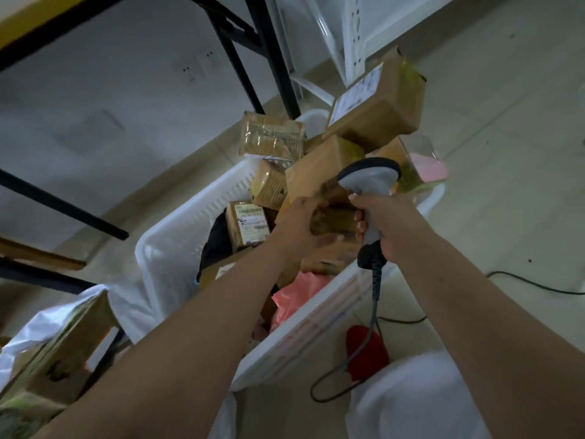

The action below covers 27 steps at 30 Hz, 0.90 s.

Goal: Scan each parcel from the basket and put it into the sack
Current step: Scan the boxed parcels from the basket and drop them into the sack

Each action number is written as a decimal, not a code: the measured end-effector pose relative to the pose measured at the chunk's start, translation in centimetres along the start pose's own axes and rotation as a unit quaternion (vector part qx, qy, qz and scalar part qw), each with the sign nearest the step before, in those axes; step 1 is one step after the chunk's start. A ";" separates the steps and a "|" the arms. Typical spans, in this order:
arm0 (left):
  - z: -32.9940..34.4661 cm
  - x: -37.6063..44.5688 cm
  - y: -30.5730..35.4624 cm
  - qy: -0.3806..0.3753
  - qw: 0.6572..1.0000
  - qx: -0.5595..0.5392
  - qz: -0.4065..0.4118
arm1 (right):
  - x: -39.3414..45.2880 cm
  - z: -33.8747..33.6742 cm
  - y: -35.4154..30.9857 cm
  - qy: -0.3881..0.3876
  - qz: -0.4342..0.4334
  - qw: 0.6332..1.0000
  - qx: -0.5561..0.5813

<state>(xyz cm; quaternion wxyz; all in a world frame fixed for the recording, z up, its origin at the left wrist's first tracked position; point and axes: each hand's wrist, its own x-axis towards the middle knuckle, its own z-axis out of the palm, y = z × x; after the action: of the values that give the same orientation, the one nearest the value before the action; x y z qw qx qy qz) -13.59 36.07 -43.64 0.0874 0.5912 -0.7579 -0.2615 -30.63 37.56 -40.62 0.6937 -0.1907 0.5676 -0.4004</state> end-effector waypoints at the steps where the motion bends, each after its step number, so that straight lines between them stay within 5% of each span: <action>1: 0.4 0.3 -0.2 0.003 0.999 0.032 -0.001 | 0.1 0.0 -0.1 0.001 0.001 1.000 0.005; 8: 0.4 1.0 -0.5 -0.061 0.964 0.257 0.015 | -0.7 0.0 -0.5 0.001 0.021 0.999 0.042; 11: -0.7 0.2 -0.8 -0.066 0.961 0.269 -0.015 | -1.1 0.0 -0.7 -0.001 0.035 0.999 0.035; 17: -6.6 -4.6 -3.6 0.056 0.990 0.004 -0.130 | -1.6 0.5 -0.5 -0.015 0.034 0.999 0.026; 21: -9.6 -9.9 -4.9 0.103 0.942 -0.253 -0.194 | -2.2 2.0 0.4 -0.042 0.013 0.999 -0.014; 24: -10.9 -13.3 -5.2 0.134 0.923 -0.314 -0.177 | -2.8 4.1 1.2 -0.059 0.033 0.997 -0.049; 27: -11.6 -16.0 -4.5 0.137 0.942 -0.265 -0.153 | -2.7 6.4 2.4 -0.077 0.033 0.994 -0.070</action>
<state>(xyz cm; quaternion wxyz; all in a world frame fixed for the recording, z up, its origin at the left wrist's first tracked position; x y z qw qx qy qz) -0.07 46.99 -33.20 0.3029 0.6852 -0.5425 -0.3800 -23.91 39.90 -38.85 0.7335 -0.2497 0.5449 -0.3205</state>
